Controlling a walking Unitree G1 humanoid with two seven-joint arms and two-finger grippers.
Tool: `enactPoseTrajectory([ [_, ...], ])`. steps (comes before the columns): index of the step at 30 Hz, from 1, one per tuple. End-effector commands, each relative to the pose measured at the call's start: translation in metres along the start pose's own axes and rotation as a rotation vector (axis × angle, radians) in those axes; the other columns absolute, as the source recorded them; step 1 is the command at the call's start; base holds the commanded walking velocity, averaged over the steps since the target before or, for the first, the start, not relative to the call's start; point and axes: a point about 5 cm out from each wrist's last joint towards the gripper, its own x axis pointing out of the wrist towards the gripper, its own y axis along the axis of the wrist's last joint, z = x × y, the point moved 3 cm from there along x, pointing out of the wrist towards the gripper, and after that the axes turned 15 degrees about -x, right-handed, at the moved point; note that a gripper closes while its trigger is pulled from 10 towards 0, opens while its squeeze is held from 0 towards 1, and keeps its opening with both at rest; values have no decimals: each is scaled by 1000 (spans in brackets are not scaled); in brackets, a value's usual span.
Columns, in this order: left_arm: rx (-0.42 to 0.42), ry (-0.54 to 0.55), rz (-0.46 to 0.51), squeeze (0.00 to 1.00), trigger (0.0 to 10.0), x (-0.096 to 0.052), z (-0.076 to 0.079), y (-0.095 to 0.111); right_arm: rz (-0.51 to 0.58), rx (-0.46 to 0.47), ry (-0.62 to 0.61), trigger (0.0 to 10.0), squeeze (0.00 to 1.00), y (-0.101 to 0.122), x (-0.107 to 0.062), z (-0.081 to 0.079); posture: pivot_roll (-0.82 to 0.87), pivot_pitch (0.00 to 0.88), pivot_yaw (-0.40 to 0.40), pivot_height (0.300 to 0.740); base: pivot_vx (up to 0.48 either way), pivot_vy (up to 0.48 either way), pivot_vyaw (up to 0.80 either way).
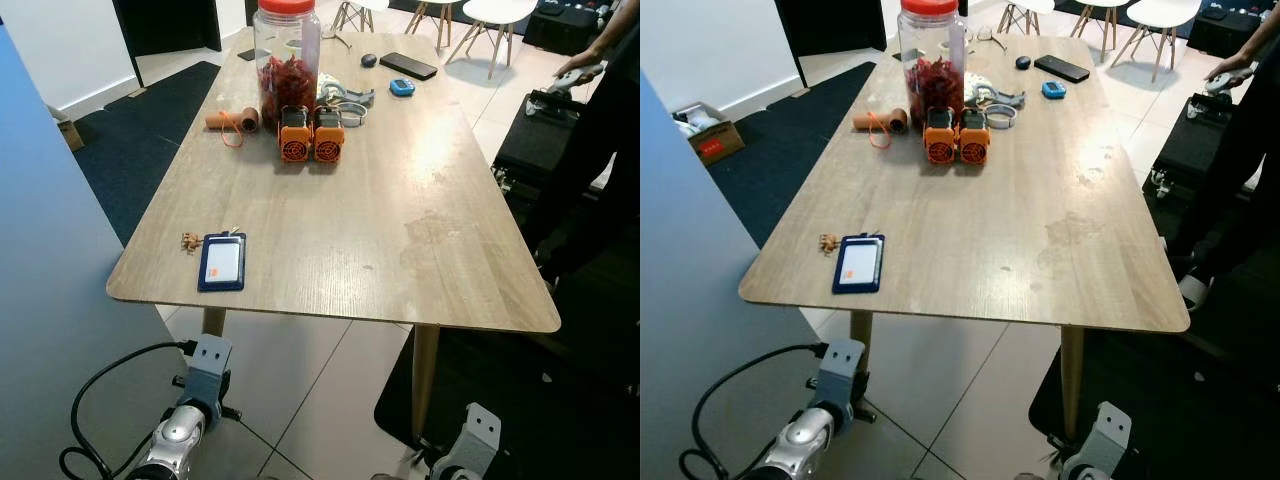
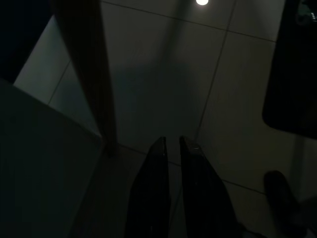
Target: Hang keys on a hook
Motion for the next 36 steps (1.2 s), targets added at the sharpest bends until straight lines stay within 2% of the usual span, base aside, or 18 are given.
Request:
enactPoseTrajectory([
  [1,2,-5,-38,0,10000,-2,-1,-9,4,-20,8,10000,0,-1,0,0,55,27,-9,740,0,0,0],
  [6,8,-1,-49,0,10000,-1,0,-9,-1,-56,60,10000,0,-5,-1,-13,52,26,-5,740,0,0,0],
  [12,-8,4,-54,0,10000,-1,-1,-9,-6,-44,76,10000,0,-7,-1,-18,56,27,-10,740,0,0,0],
  [36,-15,3,-43,0,10000,0,0,-7,4,-79,92,10000,0,-3,0,-21,59,34,-16,740,-348,0,0],
])
